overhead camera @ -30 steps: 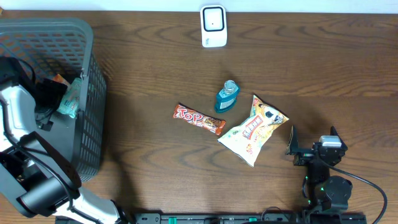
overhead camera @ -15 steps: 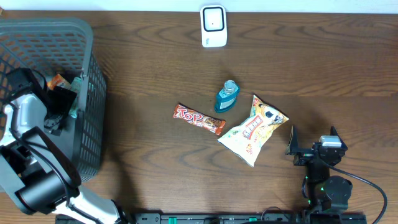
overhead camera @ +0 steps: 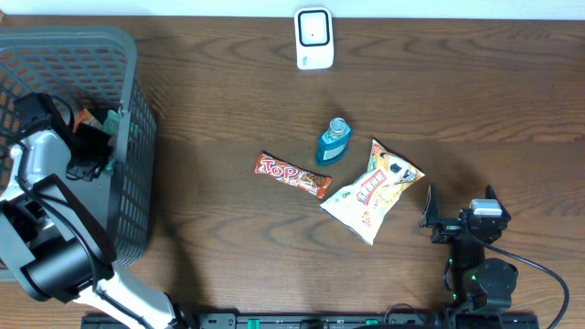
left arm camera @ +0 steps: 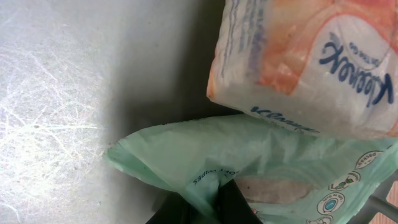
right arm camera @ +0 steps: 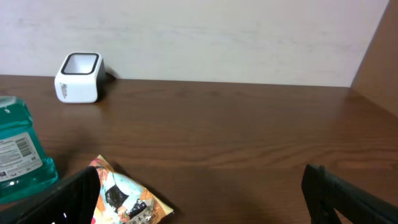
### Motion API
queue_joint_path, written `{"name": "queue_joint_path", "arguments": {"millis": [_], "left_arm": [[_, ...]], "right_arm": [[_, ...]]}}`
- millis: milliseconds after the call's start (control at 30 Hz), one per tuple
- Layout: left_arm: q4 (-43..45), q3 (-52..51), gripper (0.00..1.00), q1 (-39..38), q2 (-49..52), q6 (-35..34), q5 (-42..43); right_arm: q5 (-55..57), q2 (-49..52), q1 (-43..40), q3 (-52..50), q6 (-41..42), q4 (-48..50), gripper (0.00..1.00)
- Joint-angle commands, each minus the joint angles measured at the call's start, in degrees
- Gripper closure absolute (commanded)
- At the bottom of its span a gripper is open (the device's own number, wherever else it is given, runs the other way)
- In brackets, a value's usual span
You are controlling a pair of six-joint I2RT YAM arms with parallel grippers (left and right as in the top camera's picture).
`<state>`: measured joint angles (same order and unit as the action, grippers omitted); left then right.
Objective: Scan the item barcode
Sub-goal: 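Reach the left gripper into the basket and grasp the mint wipes pack, then lift the wipes pack out and carry it toward the scanner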
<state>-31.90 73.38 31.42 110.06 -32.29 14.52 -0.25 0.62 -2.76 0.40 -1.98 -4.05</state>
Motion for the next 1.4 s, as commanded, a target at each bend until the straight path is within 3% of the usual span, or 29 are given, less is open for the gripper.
{"name": "queue_joint_path", "arguments": {"millis": [0, 400, 633, 1000, 1200, 1367], "left_arm": [[-3.2, -3.3, 0.93, 0.2, 1.0, 1.0, 0.0], [-7.0, -2.5, 0.93, 3.8, -28.0, 0.9, -0.2], [-7.3, -2.5, 0.93, 3.8, -43.9, -2.5, 0.6], [-3.5, -2.5, 0.93, 1.3, -61.3, -2.0, 19.6], [-4.9, -2.6, 0.93, -8.6, -64.1, 5.2, 26.4], [-8.0, -3.9, 0.93, -19.6, -62.9, 18.4, 26.4]], "right_arm": [[-0.3, -0.2, 0.2, -0.1, -0.5, -0.2, 0.01], [-0.3, -0.2, 0.2, -0.1, -0.5, -0.2, 0.01], [-0.3, -0.2, 0.2, -0.1, -0.5, -0.2, 0.01], [-0.3, -0.2, 0.2, -0.1, -0.5, -0.2, 0.01], [-0.3, -0.2, 0.2, -0.1, -0.5, -0.2, 0.01], [-0.3, -0.2, 0.2, -0.1, -0.5, -0.2, 0.01]]}}
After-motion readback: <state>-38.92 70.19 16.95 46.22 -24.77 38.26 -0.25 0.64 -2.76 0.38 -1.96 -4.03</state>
